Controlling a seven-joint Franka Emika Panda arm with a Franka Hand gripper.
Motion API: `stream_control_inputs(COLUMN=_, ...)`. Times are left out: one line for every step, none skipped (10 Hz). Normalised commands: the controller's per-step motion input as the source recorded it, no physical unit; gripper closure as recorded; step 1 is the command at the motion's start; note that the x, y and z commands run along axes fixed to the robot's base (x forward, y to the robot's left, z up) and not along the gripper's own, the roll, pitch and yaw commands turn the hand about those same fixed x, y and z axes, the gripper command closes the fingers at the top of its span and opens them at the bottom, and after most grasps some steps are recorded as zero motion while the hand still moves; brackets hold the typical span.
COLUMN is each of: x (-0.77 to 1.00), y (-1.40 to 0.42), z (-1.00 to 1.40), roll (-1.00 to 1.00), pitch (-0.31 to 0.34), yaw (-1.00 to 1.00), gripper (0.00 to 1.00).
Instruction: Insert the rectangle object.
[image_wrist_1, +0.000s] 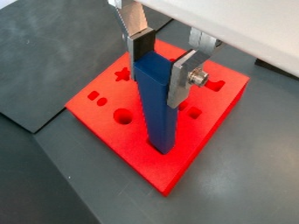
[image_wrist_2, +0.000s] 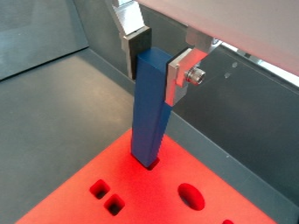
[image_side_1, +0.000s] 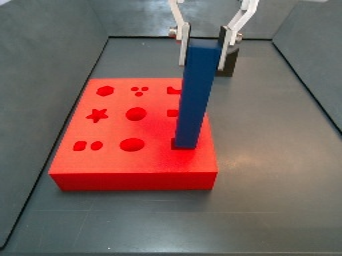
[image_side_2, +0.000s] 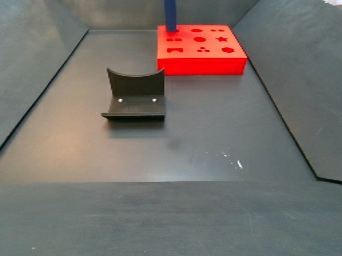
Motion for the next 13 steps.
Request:
stream_control_inputs(x=0.00, y=-0.11, z=0.00, roll=0.05, pitch=0.000, yaw=0.01, gripper=1.00)
stream_control_inputs(x=0.00, y=0.00, z=-0.05, roll=0.06, pitch=0.000, yaw=0.03, gripper=1.00)
stream_control_inputs(x=-0.09, y=0.16, z=-0.12, roll=0.09, pitch=-0.044, yaw=0.16, gripper=1.00)
stream_control_inputs(x=-0.05, y=0.21, z=-0.05, roll=0.04, pitch=-0.037, yaw=0.20, gripper=1.00)
stream_control_inputs(x=0.00, y=0.00, z=0.00, roll=0.00, pitch=0.000, yaw=0.04, gripper=1.00)
stream_control_inputs(x=0.00, y=0.15, z=0.00, roll=0.02, pitch=0.000, yaw=0.08, gripper=1.00)
stream_control_inputs(x=-0.01, y=0.06, z=0.00, roll=0.01, pitch=0.000, yaw=0.02, gripper=1.00)
stream_control_inputs(x=0.00, y=0.06, z=0.00, roll=0.01, pitch=0.000, yaw=0.00, gripper=1.00)
stream_control_inputs(x=-0.06, y=0.07, z=0.00, roll=0.04, pitch=0.000, yaw=0.00, gripper=1.00)
stream_control_inputs(x=-0.04, y=0.00, z=0.00, roll=0.11, pitch=0.000, yaw=0.00, gripper=1.00)
stream_control_inputs(x=-0.07, y=-0.21, z=-0.16, roll=0.28, pitch=-0.064, yaw=0.01, gripper=1.00)
stream_control_inputs(x=0.00, y=-0.22, z=-0.24, roll=0.38, pitch=-0.076, yaw=0.05, gripper=1.00)
stream_control_inputs(x=0.00, y=-0.17, z=-0.30, roll=0.34, pitch=-0.061, yaw=0.04, gripper=1.00)
